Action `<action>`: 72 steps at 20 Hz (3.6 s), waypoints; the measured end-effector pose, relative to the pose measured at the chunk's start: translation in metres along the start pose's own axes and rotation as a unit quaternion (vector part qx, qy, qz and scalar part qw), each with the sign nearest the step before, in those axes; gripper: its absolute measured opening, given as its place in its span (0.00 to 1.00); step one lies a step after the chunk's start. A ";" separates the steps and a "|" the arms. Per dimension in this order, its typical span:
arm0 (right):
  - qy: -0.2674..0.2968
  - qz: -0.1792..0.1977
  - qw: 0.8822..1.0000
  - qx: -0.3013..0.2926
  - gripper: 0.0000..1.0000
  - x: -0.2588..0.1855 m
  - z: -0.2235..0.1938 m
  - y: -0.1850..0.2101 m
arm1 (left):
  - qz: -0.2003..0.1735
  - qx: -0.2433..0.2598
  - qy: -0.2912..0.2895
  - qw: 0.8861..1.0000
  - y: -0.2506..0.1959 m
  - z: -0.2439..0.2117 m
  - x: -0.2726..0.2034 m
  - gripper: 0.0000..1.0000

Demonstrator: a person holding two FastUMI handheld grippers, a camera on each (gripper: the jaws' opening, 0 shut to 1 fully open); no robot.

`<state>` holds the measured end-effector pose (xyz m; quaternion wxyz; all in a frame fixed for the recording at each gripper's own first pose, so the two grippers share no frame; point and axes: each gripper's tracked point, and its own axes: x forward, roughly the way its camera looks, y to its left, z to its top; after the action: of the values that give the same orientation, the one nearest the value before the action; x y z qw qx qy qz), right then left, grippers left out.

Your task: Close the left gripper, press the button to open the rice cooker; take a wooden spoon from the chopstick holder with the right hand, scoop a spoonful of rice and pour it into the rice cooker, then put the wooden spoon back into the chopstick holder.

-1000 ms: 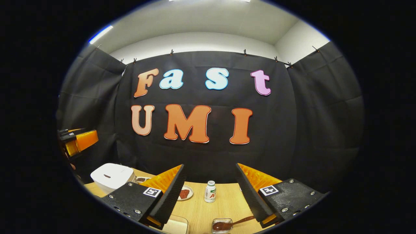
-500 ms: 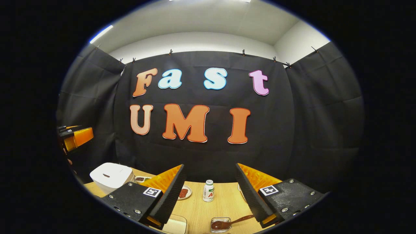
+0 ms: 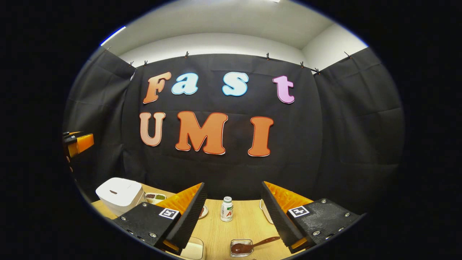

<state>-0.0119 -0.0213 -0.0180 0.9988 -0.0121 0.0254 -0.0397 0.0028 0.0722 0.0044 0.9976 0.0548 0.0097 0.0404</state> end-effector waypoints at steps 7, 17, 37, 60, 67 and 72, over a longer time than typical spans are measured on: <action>0.003 -0.012 1.000 -0.008 0.94 -0.001 -0.005 -0.003 | 0.018 0.009 0.018 1.000 0.015 -0.015 0.016 0.25; 0.004 -0.047 0.999 -0.019 0.94 -0.008 -0.007 -0.016 | -0.008 -0.049 0.157 0.986 0.031 -0.079 0.054 0.05; 0.077 -0.157 0.984 -0.027 0.95 -0.040 -0.053 -0.051 | 0.001 -0.153 0.539 0.828 0.084 -0.311 0.090 0.05; 0.217 -0.083 0.972 0.036 0.95 -0.015 -0.192 -0.065 | 0.012 -0.082 0.165 0.983 0.063 -0.114 0.077 0.05; 0.261 -0.072 0.959 0.091 0.95 -0.013 -0.234 -0.085 | 0.000 -0.035 0.116 0.993 0.020 -0.073 0.033 0.69; 0.296 -0.048 0.945 0.134 0.92 0.000 -0.276 -0.083 | 0.008 -0.025 0.114 0.993 0.001 -0.063 0.004 0.93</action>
<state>-0.0329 -0.1104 -0.2909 0.9358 0.1328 0.3133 -0.0926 0.0054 0.0804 -0.0579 0.9907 0.0254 0.1221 0.0542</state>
